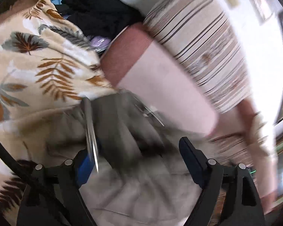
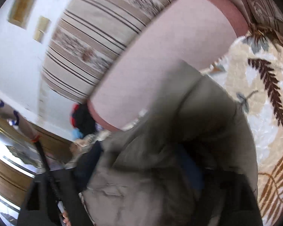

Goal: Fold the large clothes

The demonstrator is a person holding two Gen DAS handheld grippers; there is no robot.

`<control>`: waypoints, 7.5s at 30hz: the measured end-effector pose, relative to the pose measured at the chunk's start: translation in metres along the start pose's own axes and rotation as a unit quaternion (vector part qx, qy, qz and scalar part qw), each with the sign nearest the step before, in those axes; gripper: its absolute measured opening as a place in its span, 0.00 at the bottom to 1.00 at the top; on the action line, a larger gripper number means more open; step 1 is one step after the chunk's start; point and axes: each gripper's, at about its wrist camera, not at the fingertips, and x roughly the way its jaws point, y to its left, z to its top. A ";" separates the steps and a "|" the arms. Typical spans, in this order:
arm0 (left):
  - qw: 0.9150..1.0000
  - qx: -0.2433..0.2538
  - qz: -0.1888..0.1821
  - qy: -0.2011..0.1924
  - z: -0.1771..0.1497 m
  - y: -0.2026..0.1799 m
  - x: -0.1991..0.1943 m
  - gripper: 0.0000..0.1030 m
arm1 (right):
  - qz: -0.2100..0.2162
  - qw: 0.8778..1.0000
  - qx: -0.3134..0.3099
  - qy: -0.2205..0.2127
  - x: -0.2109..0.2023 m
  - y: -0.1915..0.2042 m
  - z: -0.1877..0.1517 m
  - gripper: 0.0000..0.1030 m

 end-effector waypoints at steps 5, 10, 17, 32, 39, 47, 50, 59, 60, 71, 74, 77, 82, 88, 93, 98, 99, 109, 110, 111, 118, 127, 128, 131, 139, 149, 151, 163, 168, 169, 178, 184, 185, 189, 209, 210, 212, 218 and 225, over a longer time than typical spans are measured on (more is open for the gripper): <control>0.997 0.070 0.017 -0.001 -0.014 -0.048 -0.008 0.83 | -0.078 0.984 -0.163 0.006 -0.003 0.055 -0.028 0.89; 0.964 0.214 0.156 0.033 -0.050 -0.104 0.061 0.83 | -0.166 0.947 -0.271 0.046 0.050 0.069 -0.071 0.89; 0.930 0.248 0.258 0.082 -0.047 -0.091 0.175 0.88 | -0.212 0.932 -0.286 0.074 0.117 0.037 -0.068 0.89; 0.951 0.200 0.226 0.072 -0.003 -0.057 0.222 0.99 | -0.204 0.942 -0.251 0.095 0.175 0.009 -0.030 0.99; 0.965 0.159 0.207 0.033 0.017 -0.039 0.150 0.98 | -0.173 0.958 -0.220 0.065 0.121 0.021 -0.022 0.95; 0.955 0.127 0.263 0.043 0.022 0.014 0.134 0.95 | -0.230 0.943 -0.226 0.077 0.114 0.002 -0.030 0.94; 0.962 0.134 0.238 0.028 0.021 0.001 0.102 0.95 | -0.211 0.949 -0.224 0.060 0.082 0.016 -0.026 0.93; 0.976 0.114 0.182 0.013 -0.022 0.026 -0.010 0.95 | -0.200 0.961 -0.182 0.060 -0.032 -0.025 -0.047 0.96; 0.980 0.098 0.171 0.018 -0.027 0.037 -0.015 0.95 | -0.202 0.963 -0.169 0.063 -0.040 -0.035 -0.049 0.96; 0.993 0.039 0.022 0.111 -0.026 0.106 0.044 0.95 | -0.096 0.983 0.020 0.152 -0.004 -0.138 -0.045 0.99; 0.988 0.047 -0.001 0.149 -0.023 0.111 0.076 1.00 | -0.053 0.981 0.021 0.187 0.029 -0.140 -0.046 1.00; 0.985 0.021 -0.032 0.165 -0.016 0.119 0.092 1.00 | -0.040 0.981 -0.002 0.190 0.055 -0.133 -0.046 1.00; 0.985 0.025 -0.024 0.167 -0.021 0.113 0.095 0.87 | -0.016 0.984 0.022 0.177 0.068 -0.131 -0.042 0.90; 0.986 0.062 0.001 0.155 -0.028 0.078 0.055 0.45 | 0.033 0.981 0.051 0.182 0.038 -0.114 -0.045 0.45; 0.986 0.077 -0.007 0.148 -0.041 0.058 0.007 0.42 | 0.067 0.980 0.041 0.185 0.000 -0.095 -0.061 0.42; 0.982 0.094 0.054 0.154 -0.066 0.068 -0.002 0.52 | 0.046 0.981 0.044 0.185 -0.015 -0.110 -0.087 0.45; 0.980 0.091 0.082 0.156 -0.069 0.073 0.007 0.64 | 0.022 0.981 0.055 0.183 -0.011 -0.118 -0.090 0.56; 0.970 0.130 0.190 0.078 -0.072 0.048 -0.042 0.81 | -0.165 0.985 0.023 0.036 -0.063 -0.105 -0.065 0.92; 0.967 0.141 0.202 0.063 -0.072 0.041 -0.053 0.81 | -0.181 0.983 0.008 0.022 -0.071 -0.098 -0.063 0.92; 0.966 0.149 0.206 0.052 -0.073 0.033 -0.062 0.81 | -0.195 0.981 -0.011 0.014 -0.076 -0.089 -0.061 0.92; 0.957 0.216 0.185 0.056 -0.090 -0.035 -0.016 0.81 | -0.178 0.965 -0.187 0.044 -0.034 0.001 -0.092 0.92; 0.935 0.244 0.255 0.048 -0.109 -0.039 0.089 0.96 | -0.235 0.938 -0.249 0.052 0.079 -0.001 -0.093 0.95; 0.935 0.243 0.255 0.041 -0.106 -0.037 0.093 0.97 | -0.236 0.940 -0.239 0.049 0.087 -0.008 -0.086 0.96; 0.937 0.245 0.248 0.034 -0.101 -0.036 0.100 1.00 | -0.243 0.943 -0.224 0.050 0.104 -0.015 -0.073 0.98; 0.944 0.235 0.232 0.021 -0.103 -0.033 0.075 1.00 | -0.245 0.942 -0.224 0.042 0.079 0.005 -0.080 0.96; 0.921 0.259 0.290 -0.040 -0.147 -0.020 0.029 1.00 | -0.237 0.932 -0.268 0.053 0.069 0.027 -0.153 1.00; 0.914 0.279 0.291 -0.054 -0.153 -0.034 0.017 1.00 | -0.244 0.929 -0.272 0.063 0.071 0.030 -0.146 1.00; 0.858 0.331 0.307 -0.245 -0.214 -0.104 -0.125 1.00 | -0.227 0.924 -0.307 0.022 -0.047 0.084 -0.209 0.98; 0.882 0.302 0.278 -0.232 -0.233 -0.110 -0.157 1.00 | -0.218 0.919 -0.328 0.016 -0.077 0.111 -0.245 0.98; 0.890 0.293 0.270 -0.222 -0.235 -0.109 -0.162 1.00 | -0.218 0.917 -0.333 0.018 -0.081 0.116 -0.252 0.98; 0.886 0.275 0.282 -0.244 -0.259 -0.105 -0.206 1.00 | -0.244 0.902 -0.356 0.031 -0.100 0.143 -0.299 0.98; 0.899 0.250 0.281 -0.226 -0.266 -0.089 -0.216 1.00 | -0.266 0.882 -0.387 0.025 -0.107 0.156 -0.321 0.98; 0.900 0.247 0.282 -0.225 -0.269 -0.087 -0.216 1.00 | -0.268 0.880 -0.392 0.026 -0.107 0.158 -0.325 0.98; 0.903 0.235 0.287 -0.218 -0.279 -0.080 -0.217 1.00 | -0.270 0.874 -0.403 0.026 -0.112 0.162 -0.335 0.98; 0.910 0.243 0.302 -0.145 -0.296 -0.078 -0.186 1.00 | -0.289 0.880 -0.374 0.036 -0.119 0.139 -0.333 0.98; 0.912 0.242 0.301 -0.139 -0.297 -0.078 -0.184 1.00 | -0.289 0.881 -0.374 0.036 -0.119 0.138 -0.333 0.98; 0.915 0.239 0.299 -0.129 -0.297 -0.076 -0.180 1.00 | -0.290 0.881 -0.372 0.035 -0.119 0.137 -0.332 0.98; 0.917 0.232 0.308 -0.099 -0.298 -0.070 -0.167 1.00 | -0.294 0.882 -0.366 0.040 -0.117 0.130 -0.329 0.98; 0.919 0.226 0.315 -0.078 -0.300 -0.064 -0.159 1.00 | -0.298 0.882 -0.364 0.043 -0.115 0.126 -0.328 0.98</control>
